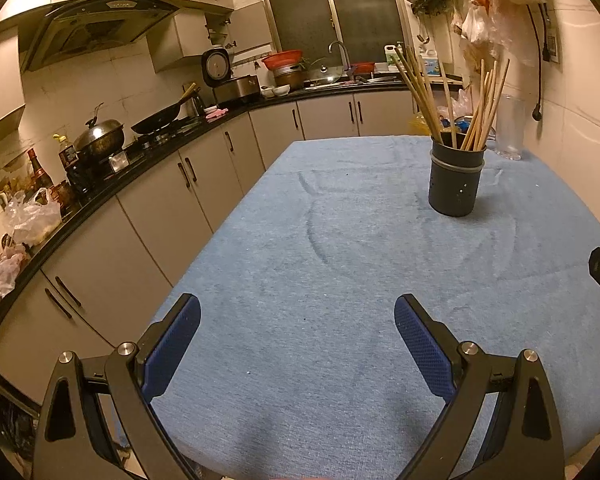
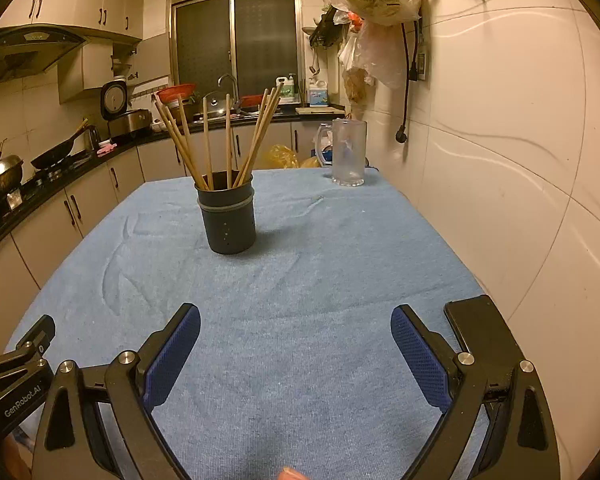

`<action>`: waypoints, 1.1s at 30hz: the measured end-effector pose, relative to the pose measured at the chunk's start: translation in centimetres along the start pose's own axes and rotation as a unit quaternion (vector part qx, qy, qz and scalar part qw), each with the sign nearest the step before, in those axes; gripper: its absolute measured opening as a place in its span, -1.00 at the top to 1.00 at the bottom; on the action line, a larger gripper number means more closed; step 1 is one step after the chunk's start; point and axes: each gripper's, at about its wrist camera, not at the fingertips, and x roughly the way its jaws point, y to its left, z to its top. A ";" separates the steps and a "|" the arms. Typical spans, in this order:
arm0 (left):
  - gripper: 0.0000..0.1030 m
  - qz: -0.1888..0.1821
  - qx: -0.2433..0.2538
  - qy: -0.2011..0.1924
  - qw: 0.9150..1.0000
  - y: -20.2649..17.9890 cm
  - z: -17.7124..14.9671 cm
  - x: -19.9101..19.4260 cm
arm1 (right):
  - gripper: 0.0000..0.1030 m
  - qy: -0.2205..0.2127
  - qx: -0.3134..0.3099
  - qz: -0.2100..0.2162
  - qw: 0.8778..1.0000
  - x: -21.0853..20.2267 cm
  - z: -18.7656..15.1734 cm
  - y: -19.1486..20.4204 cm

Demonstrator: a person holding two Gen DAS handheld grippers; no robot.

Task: Organize utensils

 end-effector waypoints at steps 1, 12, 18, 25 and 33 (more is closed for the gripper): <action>-0.88 -0.001 0.000 0.000 1.000 0.0 0.0 0.0 | -0.91 0.000 0.000 0.000 1.000 0.0 0.0 0.0; -0.88 -0.002 -0.002 0.001 1.000 0.0 -0.1 0.0 | -0.91 0.004 -0.001 0.001 1.000 0.2 -0.3 0.1; -0.88 -0.003 -0.002 0.003 1.000 0.0 -0.1 0.0 | -0.91 0.004 -0.003 0.001 1.000 0.3 -0.4 0.1; -0.88 -0.002 -0.002 0.003 1.000 -0.1 -0.1 0.0 | -0.91 0.005 -0.002 0.001 1.000 0.5 -0.5 0.1; -0.88 -0.004 -0.003 0.007 1.000 0.1 -0.2 0.2 | -0.91 0.009 -0.006 0.002 1.000 0.9 -0.2 0.4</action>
